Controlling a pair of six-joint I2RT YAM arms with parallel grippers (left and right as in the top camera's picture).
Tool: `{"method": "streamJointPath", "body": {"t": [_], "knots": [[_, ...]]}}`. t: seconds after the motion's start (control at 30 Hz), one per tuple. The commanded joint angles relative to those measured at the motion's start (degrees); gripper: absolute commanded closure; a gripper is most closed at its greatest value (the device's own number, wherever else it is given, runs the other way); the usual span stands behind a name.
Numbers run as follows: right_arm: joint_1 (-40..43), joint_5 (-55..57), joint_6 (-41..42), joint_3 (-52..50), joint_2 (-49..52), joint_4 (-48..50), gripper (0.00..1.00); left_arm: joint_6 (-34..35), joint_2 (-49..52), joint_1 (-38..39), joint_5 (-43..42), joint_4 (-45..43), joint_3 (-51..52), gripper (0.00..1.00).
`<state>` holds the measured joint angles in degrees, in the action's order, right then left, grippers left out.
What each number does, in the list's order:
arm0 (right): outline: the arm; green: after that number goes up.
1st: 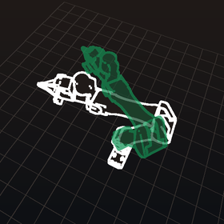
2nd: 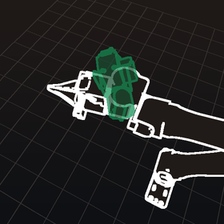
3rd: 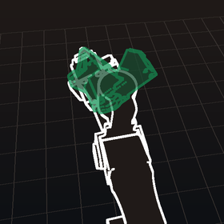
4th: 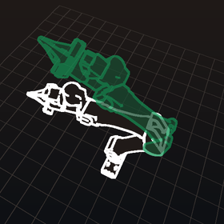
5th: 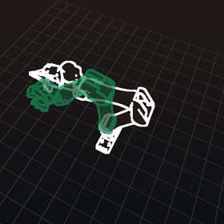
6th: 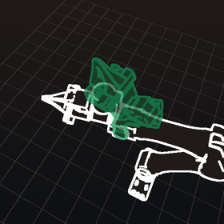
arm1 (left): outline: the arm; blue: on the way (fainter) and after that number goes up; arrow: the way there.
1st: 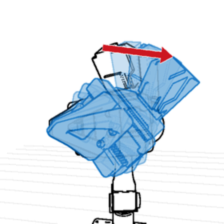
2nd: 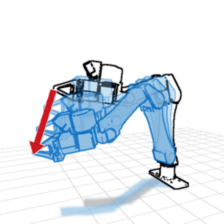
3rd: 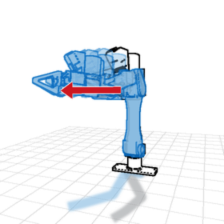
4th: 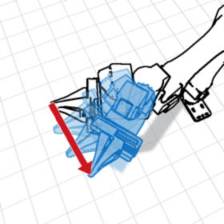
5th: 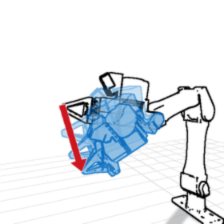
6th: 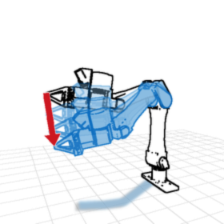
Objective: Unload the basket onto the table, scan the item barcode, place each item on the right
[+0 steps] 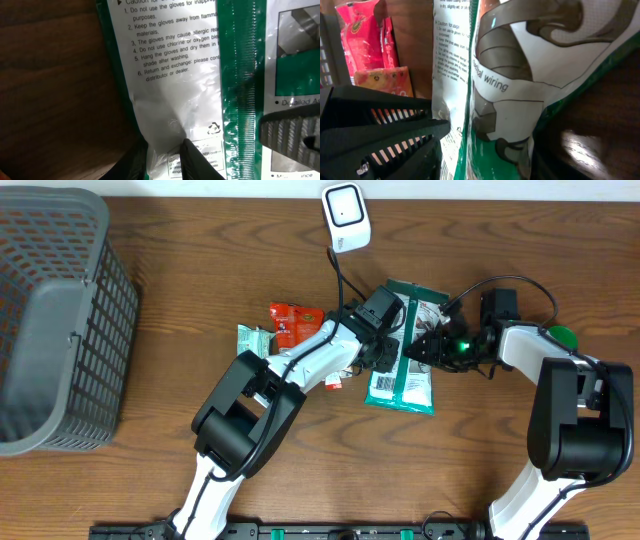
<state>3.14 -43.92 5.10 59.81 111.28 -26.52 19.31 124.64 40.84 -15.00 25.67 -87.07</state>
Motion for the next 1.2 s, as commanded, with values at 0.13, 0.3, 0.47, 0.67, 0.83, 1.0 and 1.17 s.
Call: {"method": "streamJointPath", "body": {"t": [0.13, 0.3, 0.47, 0.67, 0.83, 1.0, 1.17], "knots": [[-0.94, 2.05, -1.6, -1.49, 2.21, 0.09, 0.54, -0.13, 3.21, 0.72, 0.7, 0.79, 0.63, 0.75], [-1.01, 5.6, -2.6, -1.49, 2.23, 0.17, 0.5, -0.13, 3.23, 0.72, 0.7, 0.76, 0.63, 0.75], [-1.01, 6.29, -2.6, -1.49, 2.23, 0.26, 0.53, -0.13, 3.21, 0.72, 0.7, 0.68, 0.63, 0.75], [-1.01, 6.32, -2.6, -1.51, 2.23, 0.39, 0.54, -0.13, 3.21, 0.72, 0.7, 0.09, 0.63, 0.75], [-1.27, 6.32, -2.62, -1.51, 2.23, 0.76, 0.6, -0.13, 3.23, 0.72, 0.7, 0.07, 0.63, 0.75], [-2.4, 6.34, -3.76, -1.51, 2.23, 1.22, 0.7, -0.13, 3.1, 0.7, 0.68, -0.28, 0.55, 0.75], [-1.92, 6.34, -4.37, -1.4, 1.95, 1.09, 0.88, -0.79, 0.48, 0.09, 0.7, -0.28, -0.35, 0.76]]}}
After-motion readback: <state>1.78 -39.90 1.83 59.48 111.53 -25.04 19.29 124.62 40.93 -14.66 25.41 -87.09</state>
